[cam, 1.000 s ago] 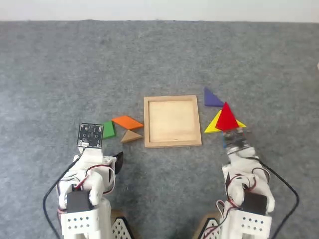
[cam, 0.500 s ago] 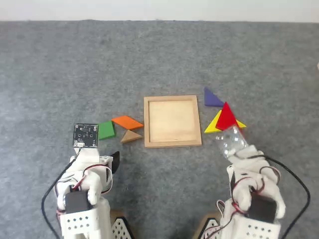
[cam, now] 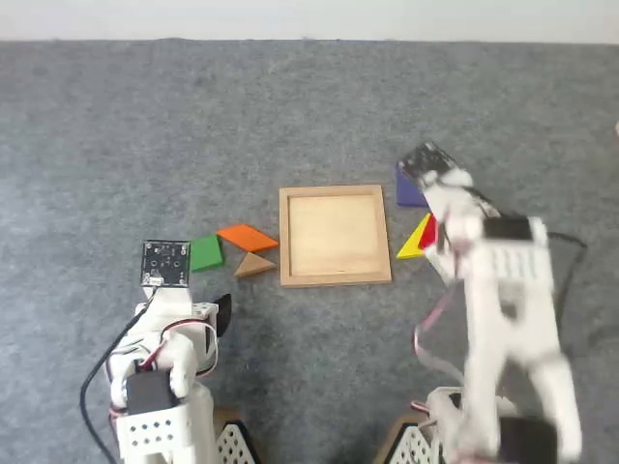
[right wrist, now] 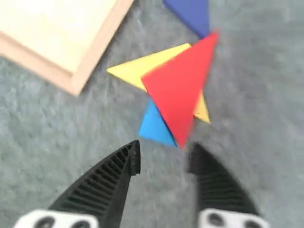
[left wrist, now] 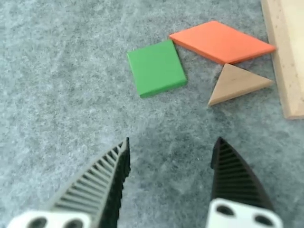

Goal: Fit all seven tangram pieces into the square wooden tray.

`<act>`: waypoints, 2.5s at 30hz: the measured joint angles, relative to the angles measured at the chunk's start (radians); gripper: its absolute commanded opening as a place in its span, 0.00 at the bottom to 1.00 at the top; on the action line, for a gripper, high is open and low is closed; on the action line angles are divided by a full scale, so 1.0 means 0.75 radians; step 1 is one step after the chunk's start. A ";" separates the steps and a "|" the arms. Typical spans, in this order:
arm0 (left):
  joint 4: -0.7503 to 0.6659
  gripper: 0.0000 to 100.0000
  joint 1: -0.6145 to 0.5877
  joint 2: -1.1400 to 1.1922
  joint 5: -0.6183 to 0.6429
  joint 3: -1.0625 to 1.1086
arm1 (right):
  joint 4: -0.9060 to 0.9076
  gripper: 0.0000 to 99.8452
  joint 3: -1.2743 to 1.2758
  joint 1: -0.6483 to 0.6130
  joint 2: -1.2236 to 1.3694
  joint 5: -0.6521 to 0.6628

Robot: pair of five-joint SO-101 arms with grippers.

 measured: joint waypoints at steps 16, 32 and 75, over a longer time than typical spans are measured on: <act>0.000 0.27 0.000 0.000 -0.006 0.000 | -0.084 0.38 -0.301 -0.151 0.593 -0.102; 0.000 0.27 0.000 0.000 -0.008 0.000 | -0.133 0.28 -0.383 -0.115 0.743 -0.145; 0.000 0.27 0.000 0.000 -0.008 0.000 | -0.151 0.40 0.241 -0.141 0.049 0.147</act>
